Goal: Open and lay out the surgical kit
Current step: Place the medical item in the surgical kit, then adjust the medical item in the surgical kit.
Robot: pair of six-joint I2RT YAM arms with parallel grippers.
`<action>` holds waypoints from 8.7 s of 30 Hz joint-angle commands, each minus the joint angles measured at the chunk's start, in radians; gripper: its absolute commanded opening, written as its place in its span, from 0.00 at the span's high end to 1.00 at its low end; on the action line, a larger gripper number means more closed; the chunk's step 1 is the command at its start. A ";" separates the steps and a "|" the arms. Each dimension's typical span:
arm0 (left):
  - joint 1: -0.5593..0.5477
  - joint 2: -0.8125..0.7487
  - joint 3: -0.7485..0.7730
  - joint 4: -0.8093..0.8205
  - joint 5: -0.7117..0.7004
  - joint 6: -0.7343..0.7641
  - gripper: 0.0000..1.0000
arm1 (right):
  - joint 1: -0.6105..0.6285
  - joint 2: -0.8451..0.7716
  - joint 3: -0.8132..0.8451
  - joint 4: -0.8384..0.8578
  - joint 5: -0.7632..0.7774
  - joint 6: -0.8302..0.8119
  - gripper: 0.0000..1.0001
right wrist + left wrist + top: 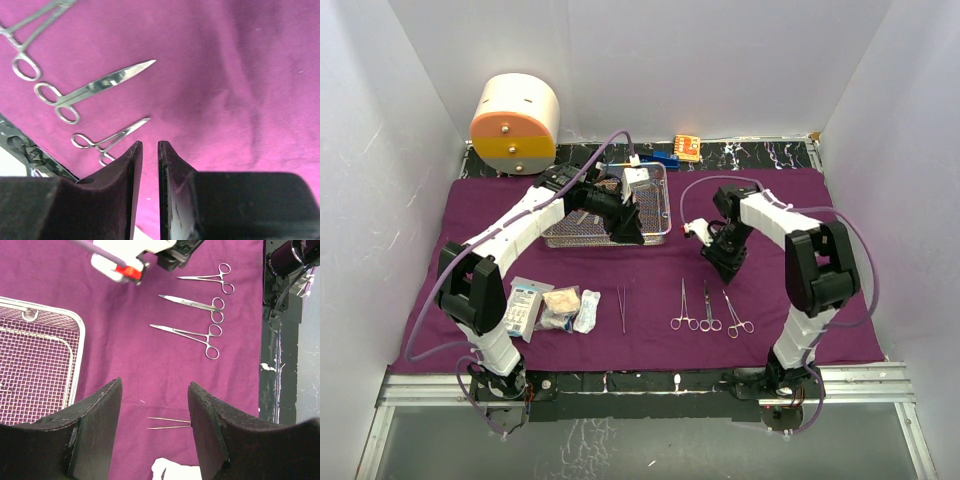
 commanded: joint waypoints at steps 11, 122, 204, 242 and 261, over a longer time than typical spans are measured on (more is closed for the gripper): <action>-0.004 -0.073 -0.036 0.010 0.023 0.008 0.46 | 0.002 -0.260 -0.248 0.296 -0.070 0.196 0.77; -0.004 -0.004 -0.052 -0.001 -0.054 0.078 0.46 | 0.257 -0.567 -0.615 0.559 0.185 -0.024 0.28; -0.490 0.112 -0.348 0.100 -0.367 0.118 0.47 | -0.299 -0.552 -0.643 0.278 0.085 -0.277 0.37; -0.555 0.086 -0.154 -0.057 -0.348 0.115 0.40 | -0.291 -0.562 -0.505 0.440 -0.299 -0.007 0.43; -0.445 0.010 -0.184 -0.076 -0.334 0.149 0.36 | -0.197 -0.577 -0.612 0.585 -0.190 0.022 0.50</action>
